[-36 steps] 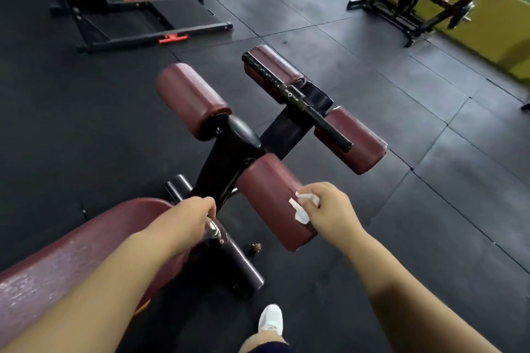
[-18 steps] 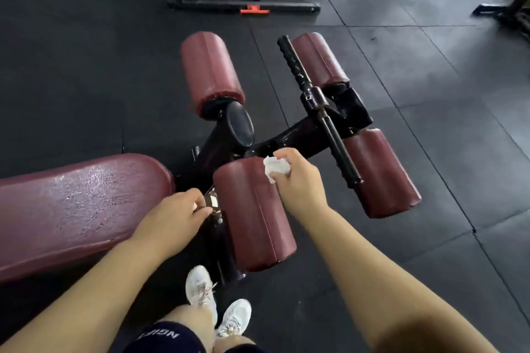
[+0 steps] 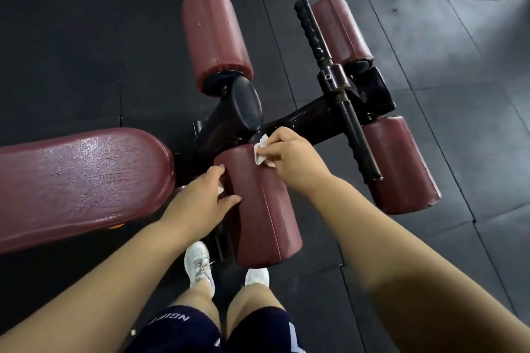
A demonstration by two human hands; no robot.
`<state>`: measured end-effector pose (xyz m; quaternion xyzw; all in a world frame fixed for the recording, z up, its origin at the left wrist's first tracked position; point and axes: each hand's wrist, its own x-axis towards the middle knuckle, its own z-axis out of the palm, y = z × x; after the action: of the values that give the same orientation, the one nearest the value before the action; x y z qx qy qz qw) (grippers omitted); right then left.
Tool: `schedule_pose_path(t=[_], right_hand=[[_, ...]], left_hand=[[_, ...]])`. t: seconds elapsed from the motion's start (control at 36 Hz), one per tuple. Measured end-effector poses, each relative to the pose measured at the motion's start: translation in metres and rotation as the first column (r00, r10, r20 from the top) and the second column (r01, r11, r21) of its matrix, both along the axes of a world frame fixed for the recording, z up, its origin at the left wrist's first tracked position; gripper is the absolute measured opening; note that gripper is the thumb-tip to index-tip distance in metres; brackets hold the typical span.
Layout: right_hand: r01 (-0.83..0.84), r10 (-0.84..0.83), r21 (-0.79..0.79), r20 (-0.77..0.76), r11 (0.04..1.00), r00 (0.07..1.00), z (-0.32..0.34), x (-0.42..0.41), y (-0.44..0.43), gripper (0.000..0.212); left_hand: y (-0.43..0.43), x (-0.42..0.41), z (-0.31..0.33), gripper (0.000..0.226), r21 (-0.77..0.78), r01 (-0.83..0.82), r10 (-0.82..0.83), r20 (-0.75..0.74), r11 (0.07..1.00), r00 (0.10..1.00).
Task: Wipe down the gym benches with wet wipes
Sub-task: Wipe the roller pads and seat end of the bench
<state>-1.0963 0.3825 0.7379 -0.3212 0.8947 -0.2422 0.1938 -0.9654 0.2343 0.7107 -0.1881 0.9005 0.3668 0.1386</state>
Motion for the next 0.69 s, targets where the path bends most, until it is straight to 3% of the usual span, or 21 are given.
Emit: schedule_pose_path(t=[0.17,0.25,0.33,0.47,0.58,0.64,0.69], right_hand=[[-0.013,0.014,-0.045,0.014,0.999,1.000,-0.002,-0.008,0.006,0.030],[-0.090,0.089,-0.045,-0.014,0.995,0.996,-0.010,-0.002,0.016,0.018],[-0.211,0.209,-0.123,-0.036,0.970,0.977,-0.020,0.015,0.035,0.024],[-0.529,0.494,-0.215,-0.196,0.821,0.847,-0.032,0.050,0.082,0.026],[-0.666,0.618,-0.204,-0.253,0.718,0.744,-0.041,0.048,0.091,0.037],[-0.597,0.561,-0.192,-0.213,0.779,0.800,-0.037,0.036,0.075,0.034],[-0.434,0.399,-0.271,-0.176,0.859,0.900,-0.044,0.021,0.050,0.037]], left_hand=[[0.007,0.002,-0.005,0.069,0.042,-0.024,0.024,0.013,0.999,1.000],[0.012,0.006,-0.003,0.069,0.067,-0.075,0.073,0.023,0.995,0.997],[0.020,0.010,0.000,0.069,0.052,-0.140,0.139,0.022,0.989,0.990],[0.038,0.021,0.003,0.062,0.045,-0.253,0.254,-0.016,0.966,0.967],[0.054,0.034,0.002,0.056,0.048,-0.317,0.319,-0.031,0.947,0.947],[0.060,0.039,0.001,0.056,0.039,-0.330,0.331,-0.024,0.943,0.943],[0.064,0.044,0.000,0.056,0.017,-0.342,0.342,-0.022,0.940,0.939]])
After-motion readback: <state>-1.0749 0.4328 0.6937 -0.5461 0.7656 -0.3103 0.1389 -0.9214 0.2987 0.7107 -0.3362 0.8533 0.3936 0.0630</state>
